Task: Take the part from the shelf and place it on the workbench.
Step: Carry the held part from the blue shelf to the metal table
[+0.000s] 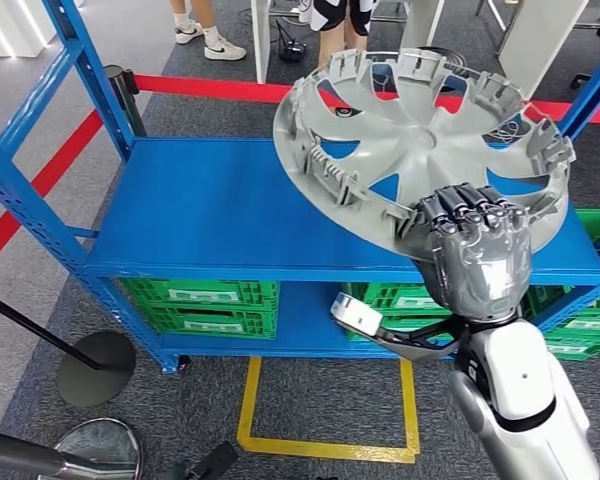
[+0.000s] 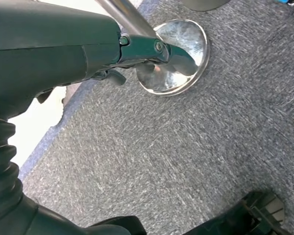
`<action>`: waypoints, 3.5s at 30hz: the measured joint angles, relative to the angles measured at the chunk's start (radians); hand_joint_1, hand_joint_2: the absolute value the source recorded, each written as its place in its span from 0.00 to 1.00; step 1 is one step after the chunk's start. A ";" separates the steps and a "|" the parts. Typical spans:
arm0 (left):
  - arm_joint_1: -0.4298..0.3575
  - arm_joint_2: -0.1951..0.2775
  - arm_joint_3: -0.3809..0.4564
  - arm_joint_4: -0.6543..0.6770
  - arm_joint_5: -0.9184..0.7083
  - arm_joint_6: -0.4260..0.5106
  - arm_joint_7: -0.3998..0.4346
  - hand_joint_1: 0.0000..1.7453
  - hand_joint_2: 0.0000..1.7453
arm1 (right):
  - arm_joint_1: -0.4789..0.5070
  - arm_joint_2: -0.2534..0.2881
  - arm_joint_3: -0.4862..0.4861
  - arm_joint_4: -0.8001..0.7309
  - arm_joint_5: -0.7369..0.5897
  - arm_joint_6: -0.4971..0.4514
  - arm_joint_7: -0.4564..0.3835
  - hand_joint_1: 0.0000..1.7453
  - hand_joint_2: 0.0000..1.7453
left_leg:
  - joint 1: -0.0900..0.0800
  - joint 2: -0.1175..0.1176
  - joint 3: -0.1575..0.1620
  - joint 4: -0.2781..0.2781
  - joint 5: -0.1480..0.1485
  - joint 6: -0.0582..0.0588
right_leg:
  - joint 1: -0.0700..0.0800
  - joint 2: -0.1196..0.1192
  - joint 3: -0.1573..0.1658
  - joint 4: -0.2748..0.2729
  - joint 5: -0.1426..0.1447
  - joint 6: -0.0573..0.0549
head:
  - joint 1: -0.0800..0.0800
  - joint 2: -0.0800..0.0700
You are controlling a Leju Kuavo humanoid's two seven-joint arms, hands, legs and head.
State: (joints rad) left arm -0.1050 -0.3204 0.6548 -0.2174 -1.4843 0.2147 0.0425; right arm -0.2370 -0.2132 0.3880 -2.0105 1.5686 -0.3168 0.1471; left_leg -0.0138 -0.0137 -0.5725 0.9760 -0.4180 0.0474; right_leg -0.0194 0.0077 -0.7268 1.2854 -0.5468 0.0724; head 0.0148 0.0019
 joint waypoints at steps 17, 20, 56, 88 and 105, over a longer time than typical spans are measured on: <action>0.002 0.002 0.010 0.000 0.000 0.000 0.002 0.00 1.00 | 0.013 0.026 0.001 0.008 0.001 0.001 -0.025 1.00 1.00 | 0.012 0.001 -0.092 0.268 -0.145 -0.063 | 0.000 -0.003 0.074 -0.258 0.163 -0.053 | -0.006 0.000; 0.001 0.002 0.011 0.000 0.000 0.000 0.002 0.00 1.00 | 0.013 0.030 0.000 0.008 0.001 0.000 -0.030 1.00 1.00 | 0.011 0.000 0.032 0.079 -0.088 -0.055 | 0.003 -0.002 0.055 -0.258 0.184 -0.042 | -0.006 0.000; 0.003 0.001 0.029 0.000 -0.001 -0.021 0.017 0.00 1.00 | 0.050 0.074 -0.028 0.027 0.000 -0.011 -0.088 1.00 1.00 | 0.009 0.001 0.053 0.001 -0.055 -0.029 | 0.004 -0.009 0.025 -0.275 0.211 -0.015 | 0.000 0.000; 0.009 0.001 0.035 0.000 -0.001 -0.002 0.027 0.00 1.00 | -0.024 0.103 0.010 0.087 0.001 0.035 -0.023 1.00 1.00 | 0.010 0.002 0.031 0.002 -0.032 -0.021 | 0.000 -0.011 0.014 -0.219 0.137 -0.008 | -0.001 0.000; 0.012 0.003 0.051 0.000 -0.001 0.001 0.031 0.00 1.00 | -0.047 0.112 0.032 0.113 0.002 0.038 -0.021 1.00 1.00 | 0.005 0.003 -0.158 0.189 -0.073 -0.069 | 0.013 -0.010 0.152 -0.287 0.119 -0.062 | -0.001 0.000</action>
State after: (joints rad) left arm -0.0934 -0.3178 0.7059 -0.2178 -1.4850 0.2157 0.0732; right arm -0.2845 -0.1013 0.4203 -1.8975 1.5703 -0.2791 0.1258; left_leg -0.0087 -0.0108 -0.7306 1.1652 -0.4910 -0.0216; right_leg -0.0062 -0.0027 -0.5749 0.9980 -0.4273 0.0105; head 0.0137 0.0019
